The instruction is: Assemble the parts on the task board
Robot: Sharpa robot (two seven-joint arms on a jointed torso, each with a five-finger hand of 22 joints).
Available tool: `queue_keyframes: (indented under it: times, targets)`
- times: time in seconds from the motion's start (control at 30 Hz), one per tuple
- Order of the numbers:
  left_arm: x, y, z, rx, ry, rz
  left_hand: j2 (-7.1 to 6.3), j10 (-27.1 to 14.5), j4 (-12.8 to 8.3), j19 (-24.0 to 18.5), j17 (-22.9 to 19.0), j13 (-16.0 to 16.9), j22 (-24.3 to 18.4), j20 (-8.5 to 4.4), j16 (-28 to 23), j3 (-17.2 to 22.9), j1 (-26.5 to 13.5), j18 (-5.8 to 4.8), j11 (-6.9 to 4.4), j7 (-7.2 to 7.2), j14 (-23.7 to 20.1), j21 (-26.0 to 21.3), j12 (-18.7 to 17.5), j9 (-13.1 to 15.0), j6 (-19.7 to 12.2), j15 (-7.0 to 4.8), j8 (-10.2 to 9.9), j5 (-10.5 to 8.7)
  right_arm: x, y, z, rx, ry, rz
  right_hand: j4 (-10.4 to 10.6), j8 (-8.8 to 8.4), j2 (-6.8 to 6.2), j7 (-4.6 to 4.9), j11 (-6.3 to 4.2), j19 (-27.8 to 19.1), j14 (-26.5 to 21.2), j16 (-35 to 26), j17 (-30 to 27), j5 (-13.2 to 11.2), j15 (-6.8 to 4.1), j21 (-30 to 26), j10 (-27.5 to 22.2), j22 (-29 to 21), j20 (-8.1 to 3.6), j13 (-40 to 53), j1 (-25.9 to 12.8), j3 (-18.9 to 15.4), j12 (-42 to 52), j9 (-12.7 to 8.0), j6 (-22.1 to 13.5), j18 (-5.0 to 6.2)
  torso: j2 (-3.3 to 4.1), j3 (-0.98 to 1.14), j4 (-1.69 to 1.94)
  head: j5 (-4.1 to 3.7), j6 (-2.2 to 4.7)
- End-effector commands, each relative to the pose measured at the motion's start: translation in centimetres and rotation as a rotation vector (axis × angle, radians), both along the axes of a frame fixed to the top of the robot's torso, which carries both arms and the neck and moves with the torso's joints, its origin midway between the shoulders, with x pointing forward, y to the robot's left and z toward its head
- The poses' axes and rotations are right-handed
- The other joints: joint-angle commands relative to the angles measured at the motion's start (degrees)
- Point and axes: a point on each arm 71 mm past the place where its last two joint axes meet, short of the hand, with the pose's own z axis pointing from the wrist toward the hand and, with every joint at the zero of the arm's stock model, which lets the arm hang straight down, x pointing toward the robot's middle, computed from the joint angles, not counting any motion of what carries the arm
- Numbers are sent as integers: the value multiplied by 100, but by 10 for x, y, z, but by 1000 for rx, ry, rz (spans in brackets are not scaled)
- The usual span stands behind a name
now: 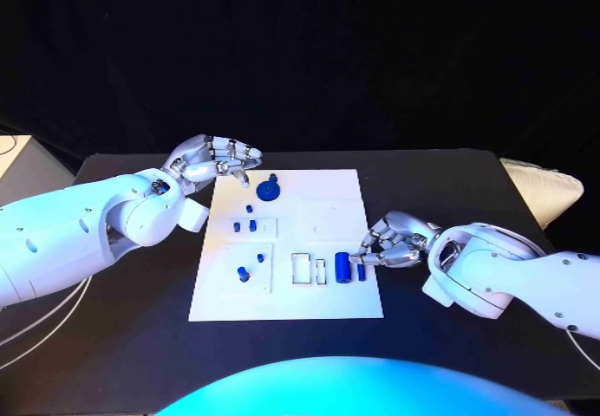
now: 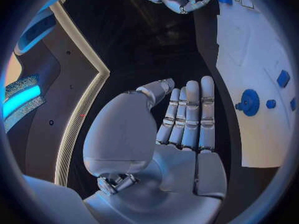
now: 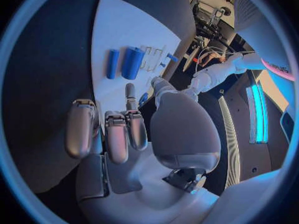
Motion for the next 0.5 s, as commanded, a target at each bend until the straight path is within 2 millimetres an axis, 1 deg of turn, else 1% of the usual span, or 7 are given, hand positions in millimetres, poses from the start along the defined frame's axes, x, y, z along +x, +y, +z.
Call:
queue_keyframes:
  times: [0.03,0.1,0.17,0.2,0.27,0.4,0.5]
  targets:
    - [-1,-3,1,-19,-4,-18,21,-45,-2,17,-6,-8,-8,8,-14,-43,22,89,-7,0,-37,-38,15,-3,-40,-11,26,13,-1,3,-7,-93,-4,-1,-1,24,46,-17,11,342,636,22,1504,-17,7,40,426,837,7,1170,-32,-55,53,11,-47,-108,-3,-23,25,-11,0]
    - [-2,-3,1,-19,-3,-19,21,-45,-2,17,-6,-8,-8,8,-14,-43,22,89,-7,0,-37,-38,15,-3,-40,-11,26,13,-1,6,-9,-101,-7,2,1,29,54,-15,14,343,636,22,1504,-18,10,63,439,852,11,1197,-27,-112,76,20,-54,-111,-2,-25,28,-3,0]
    - [-2,-3,1,-18,-3,-19,21,-45,-2,17,-6,-8,-8,8,-14,-43,22,89,-7,0,-37,-38,15,-3,-40,-11,26,13,-1,9,-11,-107,-10,6,3,34,68,-13,16,343,636,22,1504,-18,12,76,443,862,14,1208,-26,-162,83,28,-58,-113,0,-22,22,13,0]
    - [-2,-3,1,-18,-2,-19,21,-45,-2,17,-6,-8,-8,8,-14,-43,22,89,-7,0,-37,-38,15,-3,-40,-11,26,13,-1,11,-11,-111,-11,7,6,40,83,-13,17,344,636,22,1504,-19,14,94,450,872,16,1221,-34,-205,93,35,-58,-116,4,-17,12,30,0]
    - [-2,-3,1,-17,0,-20,21,-45,-2,17,-6,-8,-8,8,-14,-43,22,89,-7,0,-37,-38,15,-3,-40,-11,26,13,-2,13,-13,-119,-8,11,9,57,126,-17,15,349,636,22,1504,5,14,133,458,894,18,1238,-49,-253,107,49,-46,-122,8,-16,2,36,0]
    - [-2,-2,1,-16,3,-21,21,-45,-2,17,-6,-8,-8,8,-14,-43,22,89,-7,0,-37,-38,15,-3,-40,-11,26,13,-1,17,-16,-149,14,24,12,75,169,-20,14,352,636,22,1504,36,14,179,454,921,20,1237,-94,-360,103,70,-48,-129,9,-21,5,43,0]
    - [-2,-2,1,-16,3,-22,21,-45,-2,17,-6,-8,-8,8,-14,-43,22,89,-7,0,-37,-38,15,-3,-40,-11,26,13,0,17,-18,-170,25,25,14,98,205,-23,12,353,636,22,1504,14,14,214,459,944,23,1250,-161,-497,110,92,-48,-134,4,-20,4,53,0]
